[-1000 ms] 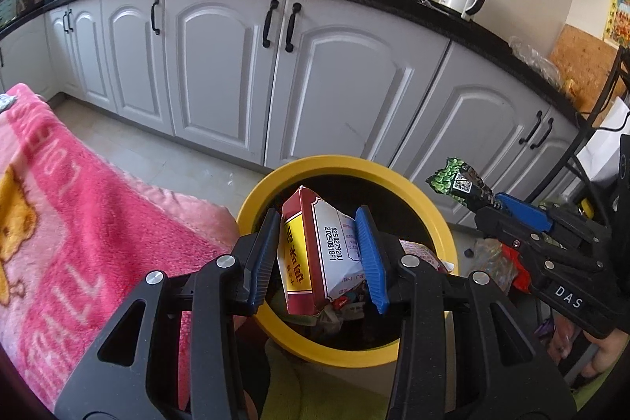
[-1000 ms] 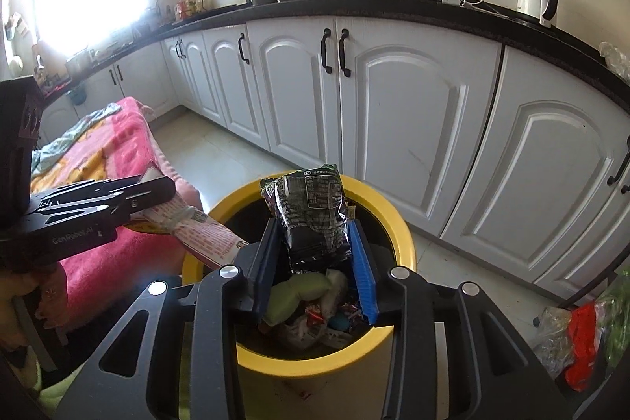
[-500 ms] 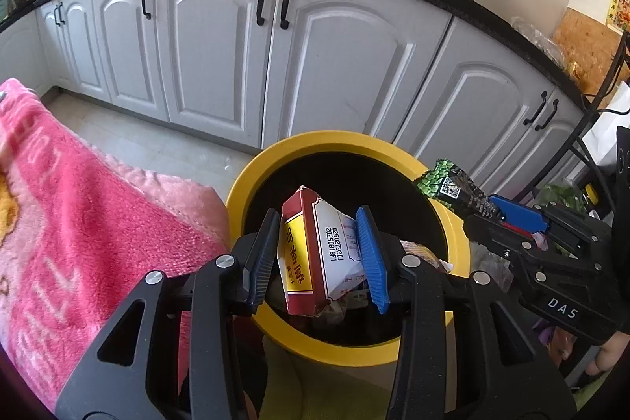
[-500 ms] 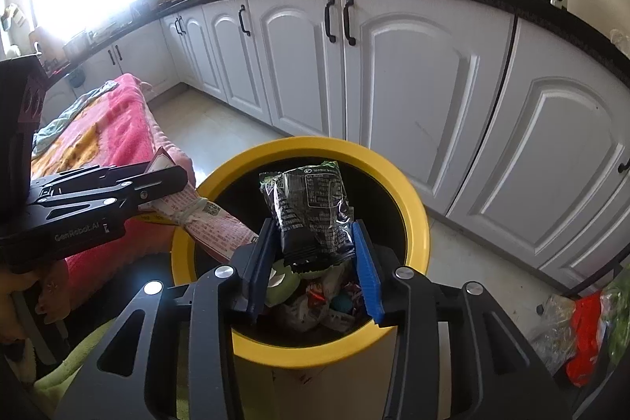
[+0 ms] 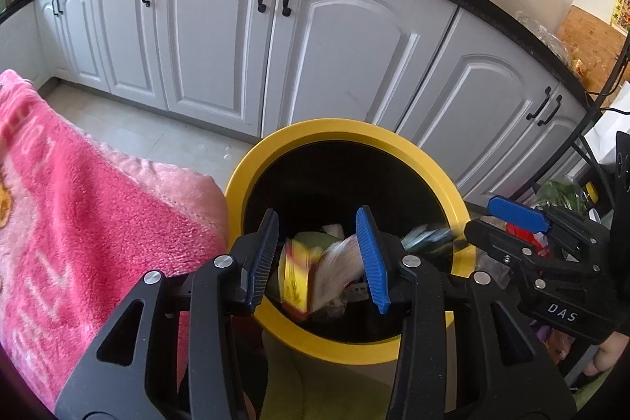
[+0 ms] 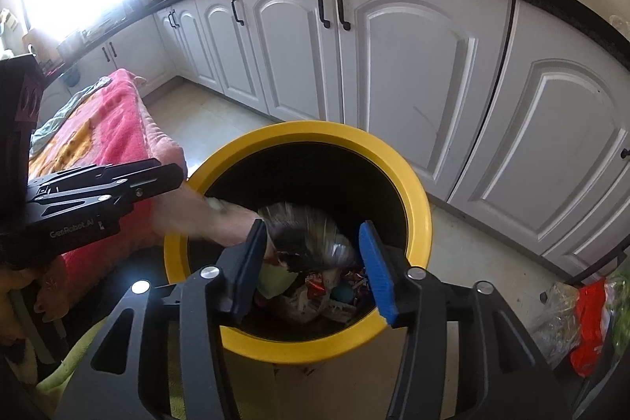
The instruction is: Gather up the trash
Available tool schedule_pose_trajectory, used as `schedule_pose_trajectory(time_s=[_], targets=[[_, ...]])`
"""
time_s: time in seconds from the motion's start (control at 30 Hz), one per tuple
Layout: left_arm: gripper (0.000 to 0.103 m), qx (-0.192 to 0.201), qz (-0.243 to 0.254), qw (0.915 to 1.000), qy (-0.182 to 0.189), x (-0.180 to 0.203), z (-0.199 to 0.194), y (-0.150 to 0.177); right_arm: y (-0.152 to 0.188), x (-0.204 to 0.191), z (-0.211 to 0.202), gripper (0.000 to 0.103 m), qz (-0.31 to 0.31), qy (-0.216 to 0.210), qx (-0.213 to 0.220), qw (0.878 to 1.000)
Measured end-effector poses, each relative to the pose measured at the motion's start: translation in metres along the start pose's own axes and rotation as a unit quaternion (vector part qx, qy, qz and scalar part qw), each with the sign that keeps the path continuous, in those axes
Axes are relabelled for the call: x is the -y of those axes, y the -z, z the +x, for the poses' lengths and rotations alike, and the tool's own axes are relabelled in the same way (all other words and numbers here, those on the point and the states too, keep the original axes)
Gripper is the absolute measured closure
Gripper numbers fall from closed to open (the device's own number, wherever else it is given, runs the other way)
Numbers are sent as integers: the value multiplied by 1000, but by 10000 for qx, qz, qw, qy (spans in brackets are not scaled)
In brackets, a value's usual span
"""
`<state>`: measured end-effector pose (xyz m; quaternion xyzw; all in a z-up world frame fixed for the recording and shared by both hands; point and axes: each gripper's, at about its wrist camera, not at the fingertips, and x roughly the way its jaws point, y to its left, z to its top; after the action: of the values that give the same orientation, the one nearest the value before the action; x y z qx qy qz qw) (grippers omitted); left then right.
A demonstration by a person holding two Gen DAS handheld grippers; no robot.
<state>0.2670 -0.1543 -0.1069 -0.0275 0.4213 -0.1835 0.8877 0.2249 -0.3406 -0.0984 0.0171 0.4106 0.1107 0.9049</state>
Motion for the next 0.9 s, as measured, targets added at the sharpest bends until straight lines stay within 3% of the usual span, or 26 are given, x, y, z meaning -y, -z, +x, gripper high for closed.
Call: schedule_pose_trajectory(time_s=[0.1, 0.23, 0.3, 0.6, 0.77, 0.9], targets=[[59, -38, -57, 10000, -30, -3, 0, 0, 0, 2, -1, 52, 29, -1, 20, 10000], [55, -46, -88, 9999, -69, -7, -4, 0, 0, 1, -4, 47, 34, 7, 73, 10000], [46, -61, -107, 9999, -110, -9, -7, -1, -1, 0, -5, 46, 25, 21, 90, 10000], [17, -42, -133, 9998, -174, -17, -29, 0, -4, -7, -25, 24, 72, 42, 346, 9994], [11, 12, -139, 9996, -230, -23, -44, 2, -5, -14, -36, 10, 84, 44, 471, 9988], [11, 8, -189, 9995, -260, -28, -56, 6, -4, -21, -42, 9, 81, 29, 476, 9988]])
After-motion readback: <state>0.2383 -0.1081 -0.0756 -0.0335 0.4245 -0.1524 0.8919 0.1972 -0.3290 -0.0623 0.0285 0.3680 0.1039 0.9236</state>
